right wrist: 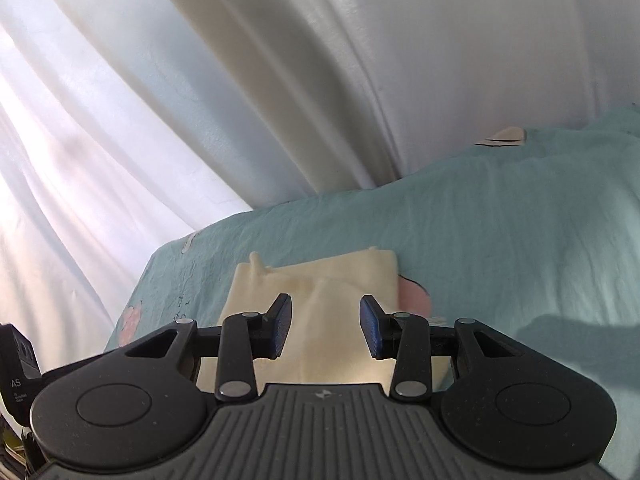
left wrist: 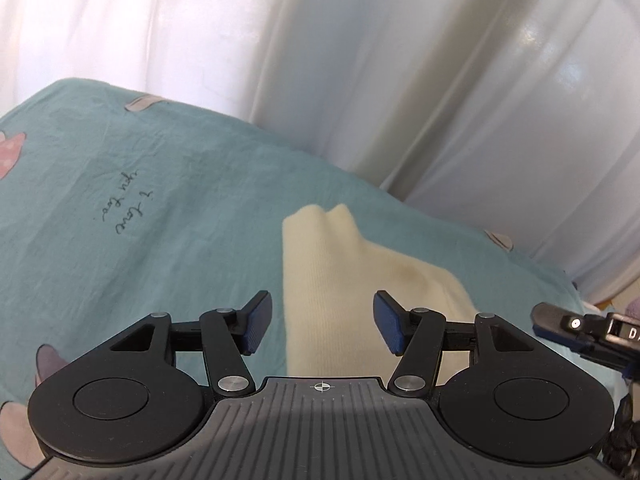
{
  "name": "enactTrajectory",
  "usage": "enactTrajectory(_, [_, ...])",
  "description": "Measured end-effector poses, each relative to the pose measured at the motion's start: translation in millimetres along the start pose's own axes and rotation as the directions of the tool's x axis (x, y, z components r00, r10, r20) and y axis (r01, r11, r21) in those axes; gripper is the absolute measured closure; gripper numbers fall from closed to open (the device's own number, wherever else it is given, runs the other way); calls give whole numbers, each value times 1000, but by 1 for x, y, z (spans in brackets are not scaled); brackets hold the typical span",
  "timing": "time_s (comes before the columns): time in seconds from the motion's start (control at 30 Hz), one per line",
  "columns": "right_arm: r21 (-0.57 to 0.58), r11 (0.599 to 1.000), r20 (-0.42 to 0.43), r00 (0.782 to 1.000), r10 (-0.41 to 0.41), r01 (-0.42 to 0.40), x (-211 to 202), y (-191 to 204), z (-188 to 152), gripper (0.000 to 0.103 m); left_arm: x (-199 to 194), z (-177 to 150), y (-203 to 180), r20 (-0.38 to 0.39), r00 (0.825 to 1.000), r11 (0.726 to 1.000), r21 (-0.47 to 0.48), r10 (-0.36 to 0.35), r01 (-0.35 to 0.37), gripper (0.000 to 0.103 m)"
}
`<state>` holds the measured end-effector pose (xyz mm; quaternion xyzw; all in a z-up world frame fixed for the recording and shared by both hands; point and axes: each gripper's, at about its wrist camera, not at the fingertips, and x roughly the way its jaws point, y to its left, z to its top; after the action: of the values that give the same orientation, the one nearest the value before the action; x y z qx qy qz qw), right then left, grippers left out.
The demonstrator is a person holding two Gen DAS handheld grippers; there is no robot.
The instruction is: Fold small clothes
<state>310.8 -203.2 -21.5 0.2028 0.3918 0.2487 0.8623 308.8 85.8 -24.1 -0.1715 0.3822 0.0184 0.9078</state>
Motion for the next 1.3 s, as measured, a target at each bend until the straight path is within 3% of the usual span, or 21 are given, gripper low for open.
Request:
enactTrajectory(0.13, [-85, 995, -88, 995, -54, 47, 69, 40, 2, 78, 45, 16, -21, -30, 996, 996, 47, 81, -80, 32])
enactTrajectory(0.23, [-96, 985, -103, 983, -152, 142, 110, 38, 4, 81, 87, 16, -29, -92, 983, 984, 95, 161, -152, 31])
enactTrajectory(0.33, [-142, 969, -63, 975, -214, 203, 129, 29, 4, 103, 109, 14, -32, -78, 980, 980, 96, 182, -175, 26])
enactTrajectory(0.53, [-194, 959, 57, 979, -197, 205, 133, 17, -6, 103, 125, 11, -46, -21, 976, 969, 131, 215, -211, 15])
enactTrajectory(0.7, [-123, 974, 85, 980, -182, 192, 133, 6, -4, 103, 130, 11, -42, -11, 975, 970, 108, 222, -219, 5])
enactTrajectory(0.87, [-110, 979, 89, 983, -163, 172, 124, 6, -7, 103, 122, 9, -29, -56, 980, 980, 64, 192, -188, 5])
enactTrajectory(0.97, [-86, 983, 65, 986, -156, 161, 118, 2, -11, 103, 95, 1, -20, -84, 984, 986, 78, 155, -148, 11])
enactTrajectory(1.0, [-73, 984, 49, 986, -158, 162, 105, 1, -16, 100, 83, -3, -17, -80, 986, 987, 78, 148, -142, 12])
enactTrajectory(1.03, [-63, 986, 38, 987, -153, 155, 89, -1, -22, 87, 64, -11, -13, -65, 989, 989, 75, 134, -129, 12])
enactTrajectory(1.13, [-26, 994, 61, 993, -104, 105, 32, -13, -51, 61, 12, -39, 3, -56, 992, 991, 71, 115, -111, 12])
enactTrajectory(1.23, [20, 996, 24, 996, -87, 86, -18, -26, -81, 47, -34, -74, 16, -59, 993, 994, 63, 98, -95, 12])
enactTrajectory(1.3, [59, 996, -16, 998, -68, 69, -36, -32, -99, 46, -55, -96, 20, -74, 993, 994, 74, 88, -82, 12])
